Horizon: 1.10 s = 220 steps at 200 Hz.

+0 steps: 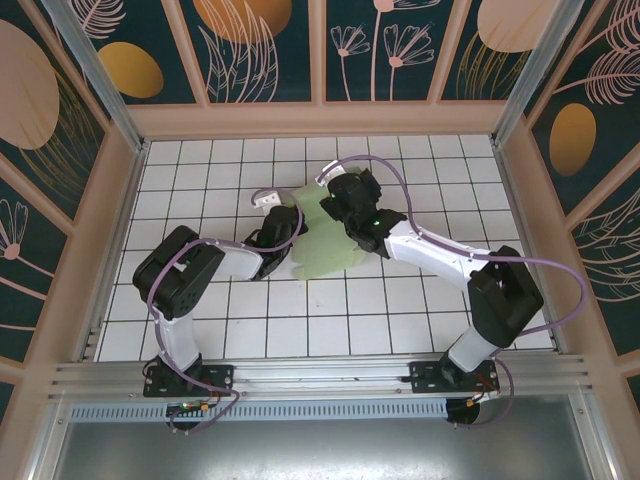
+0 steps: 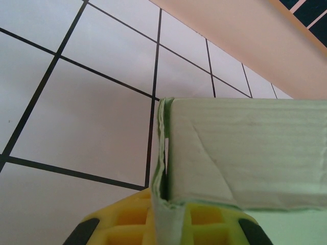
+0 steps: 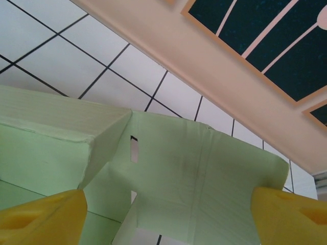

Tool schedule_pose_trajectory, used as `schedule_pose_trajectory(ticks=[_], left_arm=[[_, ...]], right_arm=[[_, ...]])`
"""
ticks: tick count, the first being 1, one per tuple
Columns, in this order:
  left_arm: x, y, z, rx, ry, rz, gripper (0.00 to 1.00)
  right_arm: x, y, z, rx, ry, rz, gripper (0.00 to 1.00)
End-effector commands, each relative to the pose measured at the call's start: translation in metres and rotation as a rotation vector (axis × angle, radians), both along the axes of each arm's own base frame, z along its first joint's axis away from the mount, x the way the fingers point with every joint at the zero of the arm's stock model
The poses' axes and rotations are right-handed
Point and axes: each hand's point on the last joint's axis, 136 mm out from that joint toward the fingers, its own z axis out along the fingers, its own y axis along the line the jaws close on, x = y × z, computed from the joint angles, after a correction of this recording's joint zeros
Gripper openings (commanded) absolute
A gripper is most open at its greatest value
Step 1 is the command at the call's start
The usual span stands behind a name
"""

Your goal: Fold the paper box

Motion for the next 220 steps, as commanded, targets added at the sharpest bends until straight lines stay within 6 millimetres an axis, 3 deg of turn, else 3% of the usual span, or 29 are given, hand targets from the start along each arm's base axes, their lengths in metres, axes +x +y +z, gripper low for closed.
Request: schedule_pose_trajectory(ticks=[1,61,99,122,174,220], left_arm=[[0.001,-0.001,0.015,-0.027,-0.021,0.004,0.0],[0.001,-0.003,0.013,-0.028,-0.018,-0.002,0.0],[0.002,-0.004,0.012,-0.03,-0.018,-0.004,0.0],[0.002,-0.006,0.013,-0.034,-0.019,-0.012,0.0],[0.001,-0.006,0.017,-0.032,-0.024,-0.012,0.0],[0.002,-0.006,0.015,-0.03,-0.021,-0.013,0.0]], right_arm=[[0.006,-0.004,0.018,-0.006,-0.068,-0.047,0.84],[0.005,-0.009,0.025,0.041,-0.071,-0.057,0.69],[-0.008,0.011,0.025,0.119,-0.023,0.079,0.79],[-0.004,0.015,0.016,0.108,-0.007,0.077,0.82],[0.013,0.004,0.004,0.025,-0.018,-0.032,0.81],[0.02,-0.016,0.017,-0.002,-0.069,-0.151,0.66]])
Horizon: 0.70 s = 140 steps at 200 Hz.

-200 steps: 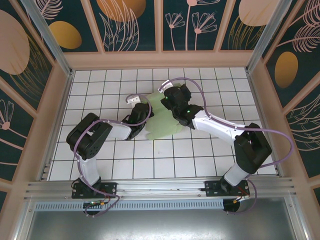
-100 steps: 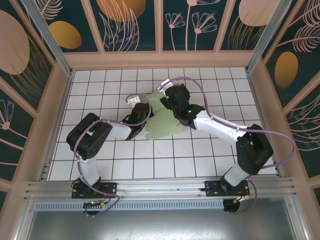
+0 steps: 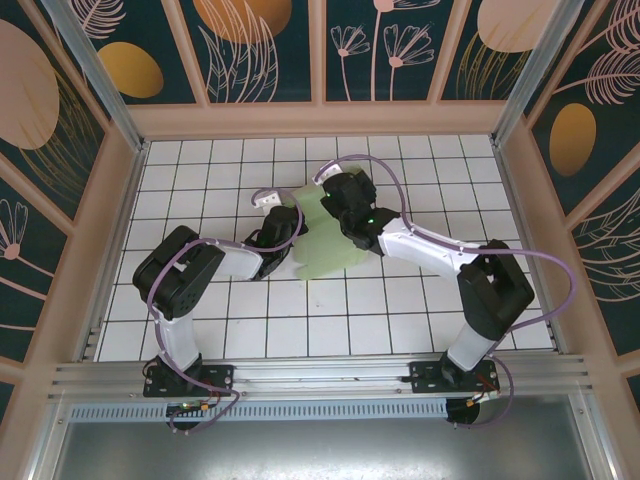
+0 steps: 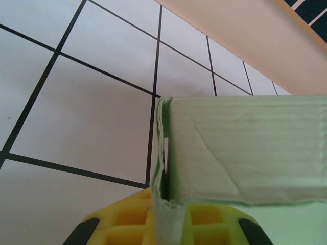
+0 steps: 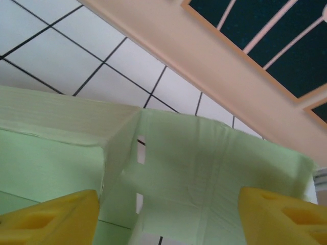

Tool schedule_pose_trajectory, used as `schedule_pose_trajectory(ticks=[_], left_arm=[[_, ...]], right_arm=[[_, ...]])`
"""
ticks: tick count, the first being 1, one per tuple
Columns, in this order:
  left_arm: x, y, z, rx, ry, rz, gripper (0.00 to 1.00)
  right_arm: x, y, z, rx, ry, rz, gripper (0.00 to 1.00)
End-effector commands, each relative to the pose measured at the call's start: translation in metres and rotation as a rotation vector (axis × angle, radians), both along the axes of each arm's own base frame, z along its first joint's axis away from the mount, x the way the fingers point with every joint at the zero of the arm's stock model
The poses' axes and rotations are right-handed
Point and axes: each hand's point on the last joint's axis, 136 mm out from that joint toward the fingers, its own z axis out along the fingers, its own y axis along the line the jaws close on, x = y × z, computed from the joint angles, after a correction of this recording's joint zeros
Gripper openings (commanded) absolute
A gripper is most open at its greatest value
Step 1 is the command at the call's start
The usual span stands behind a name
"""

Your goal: Fold the paper box

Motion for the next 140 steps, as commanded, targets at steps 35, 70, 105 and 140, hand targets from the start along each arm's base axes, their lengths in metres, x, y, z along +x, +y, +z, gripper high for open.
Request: schedule_pose_trajectory(ticks=[35,70,105,140], left_arm=[[0.004,-0.006,0.017,-0.033,-0.028,-0.013,0.0],[0.003,-0.006,0.014,-0.03,-0.023,-0.012,0.0],[0.003,-0.008,0.016,-0.031,-0.029,-0.025,0.0],[0.001,-0.016,0.021,-0.04,-0.048,-0.075,0.0]], right_arm=[[0.004,-0.017,0.032,0.05,-0.066,-0.089,0.63],[-0.024,0.014,0.047,0.229,0.008,0.141,0.76],[-0.044,0.002,0.087,0.515,0.024,0.263,0.81],[-0.029,-0.054,0.097,0.733,0.042,0.159,0.78]])
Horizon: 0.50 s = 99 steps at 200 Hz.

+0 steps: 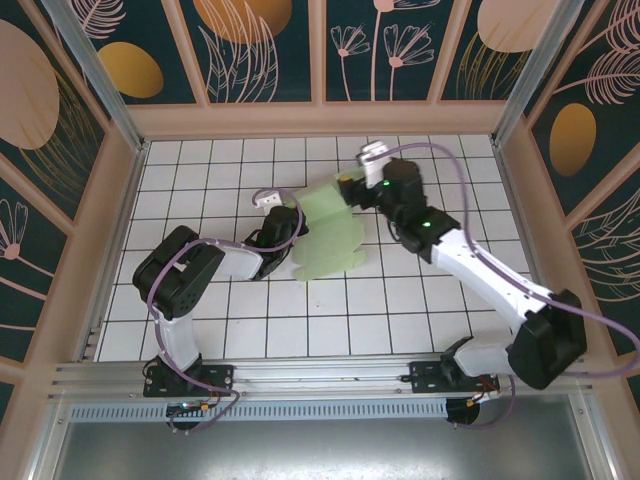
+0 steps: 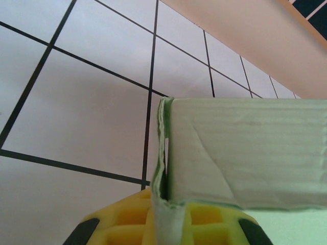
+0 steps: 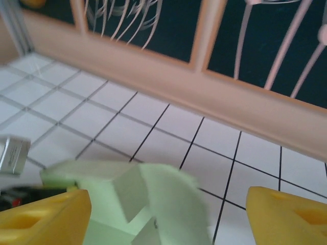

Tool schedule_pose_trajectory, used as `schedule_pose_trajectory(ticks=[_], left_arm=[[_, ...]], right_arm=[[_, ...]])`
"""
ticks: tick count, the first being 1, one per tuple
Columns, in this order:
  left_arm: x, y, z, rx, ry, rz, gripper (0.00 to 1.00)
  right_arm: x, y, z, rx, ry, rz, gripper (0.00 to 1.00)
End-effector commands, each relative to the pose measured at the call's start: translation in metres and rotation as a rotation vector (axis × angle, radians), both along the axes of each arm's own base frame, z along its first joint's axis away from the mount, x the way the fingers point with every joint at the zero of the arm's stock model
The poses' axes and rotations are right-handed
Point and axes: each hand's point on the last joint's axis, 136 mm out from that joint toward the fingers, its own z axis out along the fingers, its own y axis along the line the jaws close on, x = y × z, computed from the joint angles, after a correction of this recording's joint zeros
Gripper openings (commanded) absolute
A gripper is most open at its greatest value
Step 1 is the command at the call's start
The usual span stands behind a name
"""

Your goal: Fold the paper box

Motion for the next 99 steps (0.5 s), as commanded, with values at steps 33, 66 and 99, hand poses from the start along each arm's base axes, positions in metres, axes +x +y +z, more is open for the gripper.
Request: schedule_pose_trajectory(ticks=[33,66,99], left_arm=[[0.001,-0.022,0.029,-0.063,-0.08,-0.106,0.0],[0.0,-0.03,0.033,-0.084,-0.092,-0.149,0.0],[-0.001,-0.037,0.037,-0.092,-0.103,-0.185,0.0]], right_arm=[[0.013,-0.043,-0.023,0.293,0.197,0.034,0.71],[0.011,-0.035,-0.051,0.238,0.286,0.147,0.71],[0.002,-0.018,-0.061,0.248,0.35,0.278,0.66]])
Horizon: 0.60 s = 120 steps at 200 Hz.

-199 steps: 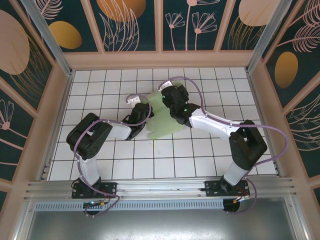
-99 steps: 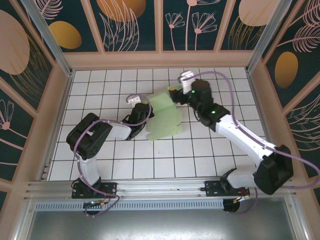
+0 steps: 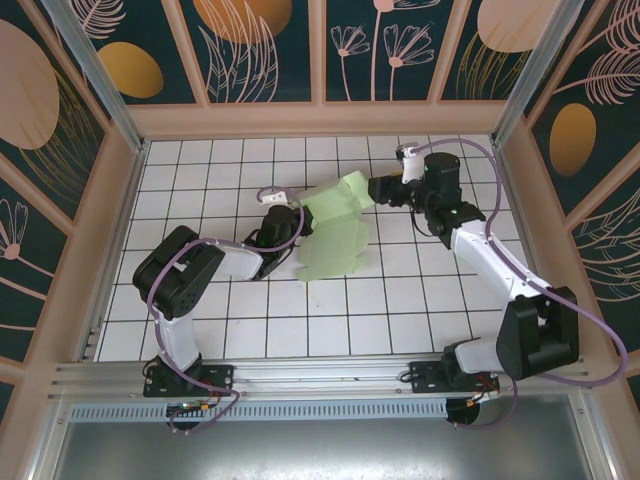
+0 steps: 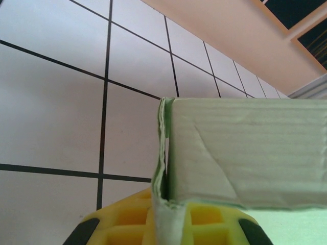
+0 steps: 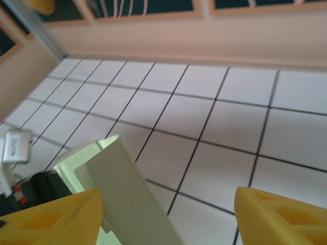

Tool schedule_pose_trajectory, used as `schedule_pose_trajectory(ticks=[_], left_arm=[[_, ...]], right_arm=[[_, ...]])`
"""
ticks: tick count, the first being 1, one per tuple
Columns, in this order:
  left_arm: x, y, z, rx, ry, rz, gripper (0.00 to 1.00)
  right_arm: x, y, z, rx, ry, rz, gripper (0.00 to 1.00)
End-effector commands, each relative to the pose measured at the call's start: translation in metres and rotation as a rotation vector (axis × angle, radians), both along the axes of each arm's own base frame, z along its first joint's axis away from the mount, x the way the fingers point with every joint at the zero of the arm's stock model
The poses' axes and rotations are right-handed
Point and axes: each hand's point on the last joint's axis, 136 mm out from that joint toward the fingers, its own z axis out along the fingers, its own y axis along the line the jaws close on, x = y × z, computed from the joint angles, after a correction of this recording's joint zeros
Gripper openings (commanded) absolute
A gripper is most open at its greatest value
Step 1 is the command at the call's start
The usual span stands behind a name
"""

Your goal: Fold the paper box

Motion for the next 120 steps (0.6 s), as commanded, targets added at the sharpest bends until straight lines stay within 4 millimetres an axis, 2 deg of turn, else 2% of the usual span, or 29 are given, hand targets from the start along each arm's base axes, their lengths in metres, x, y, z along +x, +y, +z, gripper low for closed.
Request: schedule_pose_trajectory(ticks=[1,42,58,90,120], left_arm=[[0.004,-0.014,0.026,-0.044,-0.073,-0.054,0.0],[0.005,-0.016,0.022,-0.046,-0.063,-0.059,0.0],[0.005,-0.017,0.022,-0.044,-0.061,-0.061,0.0],[0.006,-0.018,0.018,-0.044,-0.051,-0.065,0.0],[0.006,-0.019,0.017,-0.044,-0.047,-0.069,0.0]], right_arm=[[-0.015,0.021,-0.003,0.041,0.041,0.164,0.65],[-0.028,0.039,-0.02,0.012,0.093,0.262,0.55],[-0.028,0.043,-0.024,-0.03,0.086,0.253,0.48],[-0.027,0.054,-0.031,-0.138,0.047,0.233,0.46],[-0.022,0.058,-0.038,-0.189,0.033,0.198,0.35]])
